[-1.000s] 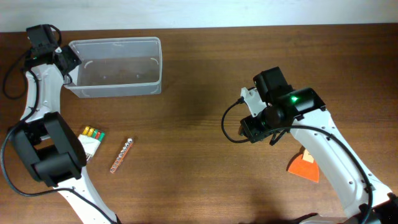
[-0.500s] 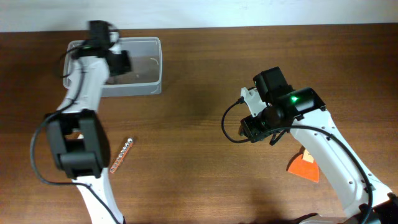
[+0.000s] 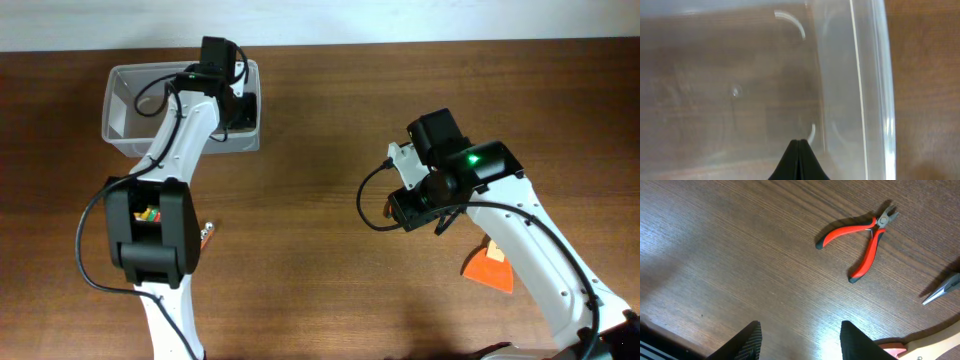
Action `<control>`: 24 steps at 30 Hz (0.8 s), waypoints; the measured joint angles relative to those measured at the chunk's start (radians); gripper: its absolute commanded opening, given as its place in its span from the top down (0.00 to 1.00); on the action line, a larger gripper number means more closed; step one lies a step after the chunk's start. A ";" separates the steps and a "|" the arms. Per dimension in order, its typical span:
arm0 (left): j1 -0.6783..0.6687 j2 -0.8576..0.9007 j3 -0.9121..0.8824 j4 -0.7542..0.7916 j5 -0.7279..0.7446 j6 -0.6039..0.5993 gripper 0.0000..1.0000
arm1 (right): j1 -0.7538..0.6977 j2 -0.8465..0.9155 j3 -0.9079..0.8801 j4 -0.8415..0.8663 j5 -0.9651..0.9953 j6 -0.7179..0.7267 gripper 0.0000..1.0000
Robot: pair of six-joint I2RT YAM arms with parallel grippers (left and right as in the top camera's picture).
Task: Pack container
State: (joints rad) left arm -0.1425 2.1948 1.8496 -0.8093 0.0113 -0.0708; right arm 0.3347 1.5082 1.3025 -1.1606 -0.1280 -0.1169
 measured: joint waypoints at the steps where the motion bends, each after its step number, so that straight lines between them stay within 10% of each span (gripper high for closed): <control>1: -0.005 0.002 0.000 -0.009 0.000 0.000 0.98 | 0.000 0.000 0.000 0.000 0.000 0.000 0.49; 24: -0.270 0.006 0.000 -0.133 0.053 -0.050 0.98 | 0.000 0.000 0.000 0.000 0.000 -0.001 0.49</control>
State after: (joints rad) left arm -0.4126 2.2005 1.8496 -0.9421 0.0647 -0.1207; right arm 0.3347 1.5082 1.3025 -1.1603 -0.1280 -0.1181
